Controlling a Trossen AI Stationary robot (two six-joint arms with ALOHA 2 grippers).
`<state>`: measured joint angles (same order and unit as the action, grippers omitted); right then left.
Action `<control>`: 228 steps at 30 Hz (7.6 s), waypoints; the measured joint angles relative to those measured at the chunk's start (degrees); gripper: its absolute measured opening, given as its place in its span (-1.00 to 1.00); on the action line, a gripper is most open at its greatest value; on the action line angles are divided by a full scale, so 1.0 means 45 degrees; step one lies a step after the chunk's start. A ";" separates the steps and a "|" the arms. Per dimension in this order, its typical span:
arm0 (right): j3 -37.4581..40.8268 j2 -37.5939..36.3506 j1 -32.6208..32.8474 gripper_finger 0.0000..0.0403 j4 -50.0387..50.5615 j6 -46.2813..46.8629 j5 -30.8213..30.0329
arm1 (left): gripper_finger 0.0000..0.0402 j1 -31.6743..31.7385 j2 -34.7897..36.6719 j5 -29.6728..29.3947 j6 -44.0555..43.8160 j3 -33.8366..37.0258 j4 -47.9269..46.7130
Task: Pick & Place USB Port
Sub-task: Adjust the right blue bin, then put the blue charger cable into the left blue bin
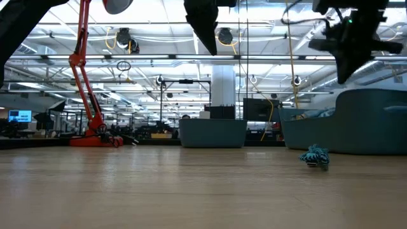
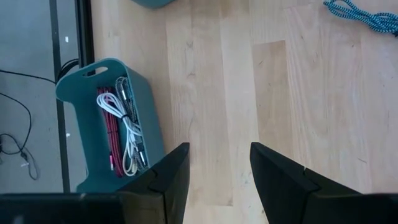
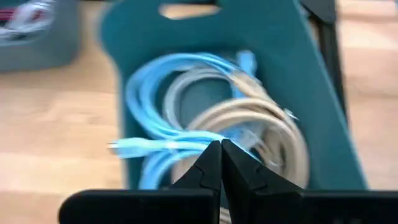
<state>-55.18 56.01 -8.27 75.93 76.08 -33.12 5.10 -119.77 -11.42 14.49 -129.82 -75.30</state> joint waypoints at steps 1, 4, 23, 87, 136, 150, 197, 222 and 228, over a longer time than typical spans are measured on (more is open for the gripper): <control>-0.0208 -0.0005 0.0008 -1.00 -0.0272 -0.0444 0.0028 | -0.14 0.0000 0.0000 0.0000 -0.0011 0.0000 -0.0001; -0.0670 -0.0005 0.0030 -1.00 -0.1591 -0.2267 0.0619 | -0.14 0.0000 0.0000 0.0159 -0.0196 0.0000 0.0007; -0.0688 0.0175 0.1307 -1.00 -0.4242 -0.7752 0.3673 | -0.14 -0.0433 0.0000 0.0318 -0.3926 0.0000 0.0496; -0.0038 0.6829 -0.2686 -1.00 -0.9496 -1.1880 0.1580 | -0.14 -0.2005 -0.0005 -0.1151 -0.6024 0.0000 -0.0332; 0.0287 -0.2239 0.1398 -0.79 -0.7604 -1.1990 1.2730 | -0.14 -0.2079 -0.0005 -0.0899 -0.6696 0.0000 -0.0157; 0.3833 0.0876 0.4679 0.03 -1.4293 -1.1217 1.2165 | -0.14 -0.2900 -0.0005 -0.1006 -0.7717 0.0000 -0.0157; 0.3153 0.6793 0.5110 -0.63 -1.3113 -1.5358 0.5419 | -0.14 -0.3649 -0.0005 -0.0923 -0.8828 0.0005 -0.0283; -0.2211 0.2997 0.3256 -0.99 -0.9474 -1.2180 0.2326 | -0.14 -0.1671 0.3449 -0.8090 -1.1693 -0.0010 -0.2276; -0.2913 0.1922 0.2850 -0.99 -1.0568 -1.2078 0.2297 | -0.14 -0.1252 0.4652 -0.6630 -0.8912 -0.0005 -0.0420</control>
<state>-68.29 64.66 4.55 28.38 21.73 -22.79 -0.53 -98.83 -41.25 -25.61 -129.84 -77.19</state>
